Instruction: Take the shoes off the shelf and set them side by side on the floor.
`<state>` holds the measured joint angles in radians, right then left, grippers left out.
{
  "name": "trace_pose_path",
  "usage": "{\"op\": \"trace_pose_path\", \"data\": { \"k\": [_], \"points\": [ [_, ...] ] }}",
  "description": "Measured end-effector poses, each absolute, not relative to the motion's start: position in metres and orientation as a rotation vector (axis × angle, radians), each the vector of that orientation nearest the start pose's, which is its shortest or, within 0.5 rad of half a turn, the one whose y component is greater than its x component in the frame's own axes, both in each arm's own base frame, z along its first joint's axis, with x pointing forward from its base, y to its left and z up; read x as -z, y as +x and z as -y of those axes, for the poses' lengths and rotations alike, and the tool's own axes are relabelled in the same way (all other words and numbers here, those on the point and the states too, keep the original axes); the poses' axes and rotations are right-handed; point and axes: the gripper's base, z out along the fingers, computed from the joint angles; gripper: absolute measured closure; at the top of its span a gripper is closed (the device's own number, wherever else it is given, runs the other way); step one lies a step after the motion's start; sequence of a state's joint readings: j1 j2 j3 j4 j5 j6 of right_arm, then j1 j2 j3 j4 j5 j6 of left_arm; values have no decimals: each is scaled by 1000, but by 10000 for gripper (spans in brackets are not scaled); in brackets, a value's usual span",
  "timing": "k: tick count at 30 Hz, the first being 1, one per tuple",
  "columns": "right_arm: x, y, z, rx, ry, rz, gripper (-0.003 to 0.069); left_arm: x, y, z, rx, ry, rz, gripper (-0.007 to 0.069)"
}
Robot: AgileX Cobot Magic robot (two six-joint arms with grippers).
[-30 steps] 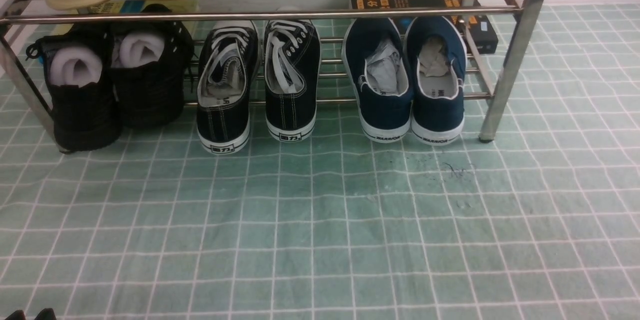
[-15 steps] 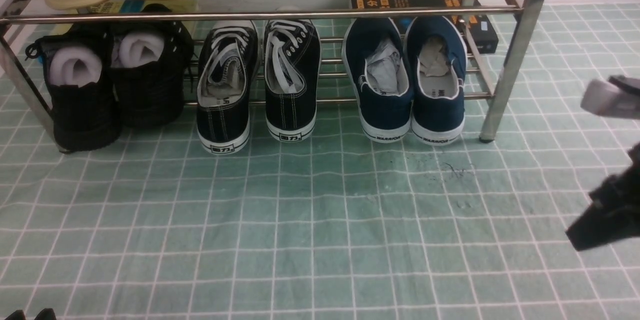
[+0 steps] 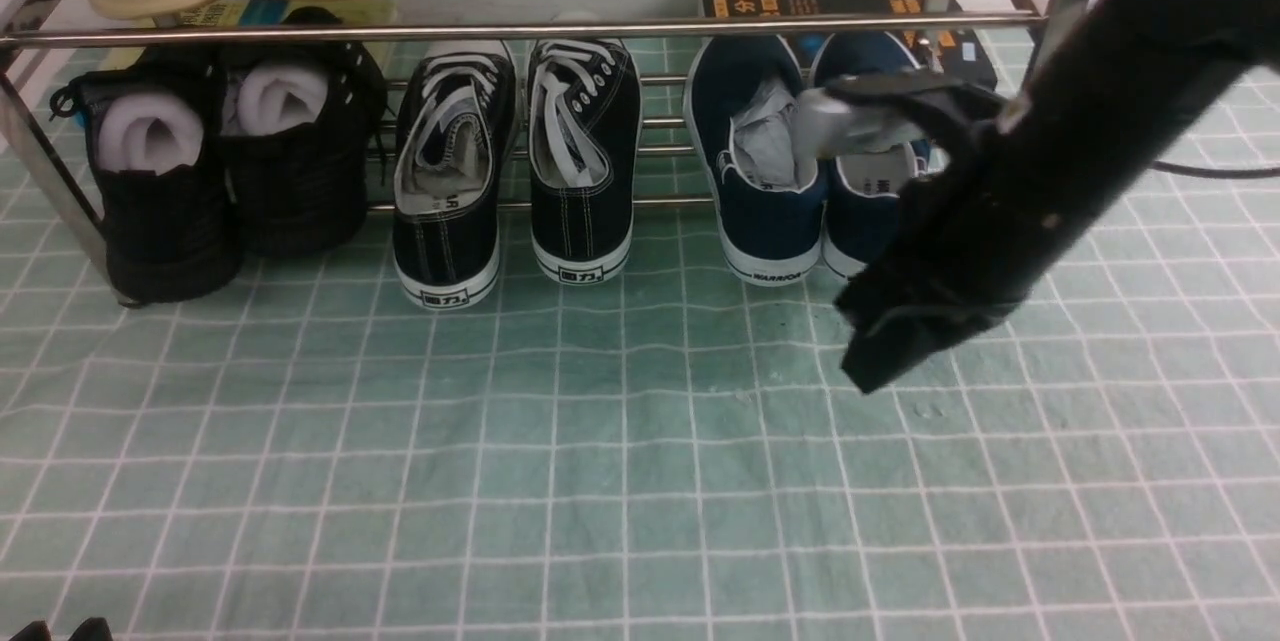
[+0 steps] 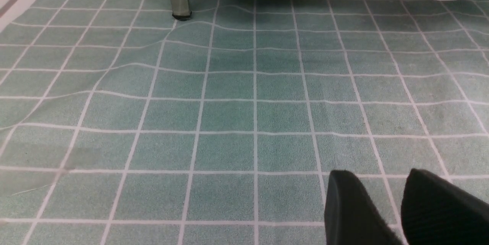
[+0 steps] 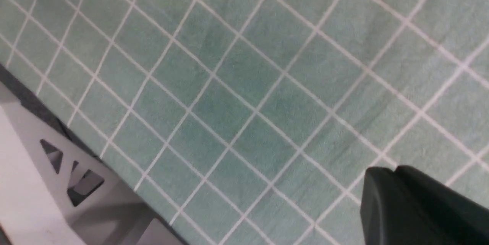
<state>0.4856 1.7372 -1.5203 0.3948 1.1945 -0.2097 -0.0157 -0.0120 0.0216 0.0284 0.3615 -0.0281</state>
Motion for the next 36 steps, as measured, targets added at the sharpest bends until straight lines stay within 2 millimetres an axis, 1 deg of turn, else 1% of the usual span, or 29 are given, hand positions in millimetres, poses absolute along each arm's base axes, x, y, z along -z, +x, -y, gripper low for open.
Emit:
{"op": "trace_pose_path", "data": {
  "k": [1, 2, 3, 5, 6, 9, 10, 11, 12, 13, 15, 16, 19, 23, 26, 28, 29, 30, 31, 32, 33, 34, 36],
  "points": [
    [-302, 309, -205, -562, -852, -2767, 581, -174, 53, 0, 3, 6, -1854, 382],
    [-304, 310, -206, -564, -843, -2760, 578, -174, 53, 0, 3, 6, -1854, 382],
    [-309, 321, -216, -501, -835, -2741, 545, -174, 53, 0, 3, 6, -1854, 382],
    [-312, 335, -224, -437, -788, -2731, 500, -174, 53, 0, 3, 6, -1854, 382],
    [-316, 337, -225, -424, -784, -2717, 489, -174, 53, 0, 3, 6, -1854, 382],
    [-322, 364, -233, -343, -694, -2656, 394, -174, 53, 0, 3, 6, -1854, 382],
    [-320, 375, -237, -313, -676, -2622, 361, -174, 53, 0, 3, 6, -1854, 382],
    [-321, 380, -239, -307, -661, -2592, 341, -174, 53, 0, 3, 6, -1854, 382],
    [-319, 384, -240, -293, -655, -2583, 332, -174, 53, 0, 3, 6, -1854, 382],
    [-315, 395, -244, -279, -631, -2539, 300, -174, 53, 0, 3, 6, -1854, 382],
    [-308, 407, -248, -260, -608, -2501, 276, -174, 53, 0, 3, 6, -1854, 382],
    [-309, 407, -248, -257, -608, -2499, 274, -174, 53, 0, 3, 6, -1854, 382],
    [-292, 418, -251, -222, -579, -2485, 263, -174, 53, 0, 3, 6, -1854, 382],
    [-276, 426, -253, -187, -568, -2496, 263, -174, 53, 0, 3, 6, -1854, 382],
    [-269, 429, -254, -181, -564, -2498, 273, -174, 53, 0, 3, 6, -1854, 382],
    [-263, 431, -256, -183, -552, -2509, 321, -174, 53, 0, 3, 6, -1854, 382],
    [-260, 431, -256, -183, -545, -2516, 365, -174, 53, 0, 3, 6, -1854, 382],
    [-259, 432, -256, -183, -543, -2519, 393, -174, 53, 0, 3, 6, -1854, 382],
    [-257, 432, -257, -187, -542, -2523, 446, -174, 53, 0, 3, 6, -1854, 382],
    [-257, 431, -258, -189, -543, -2522, 505, -174, 53, 0, 3, 6, -1854, 382],
    [-258, 431, -259, -194, -544, -2520, 587, -174, 53, 0, 3, 6, -1854, 382],
    [-259, 430, -259, -200, -543, -2520, 616, -174, 53, 0, 3, 6, -1854, 382],
    [-265, 427, -259, -224, -535, -2532, 624, -174, 53, 0, 3, 6, -1854, 382]
  ]
}}
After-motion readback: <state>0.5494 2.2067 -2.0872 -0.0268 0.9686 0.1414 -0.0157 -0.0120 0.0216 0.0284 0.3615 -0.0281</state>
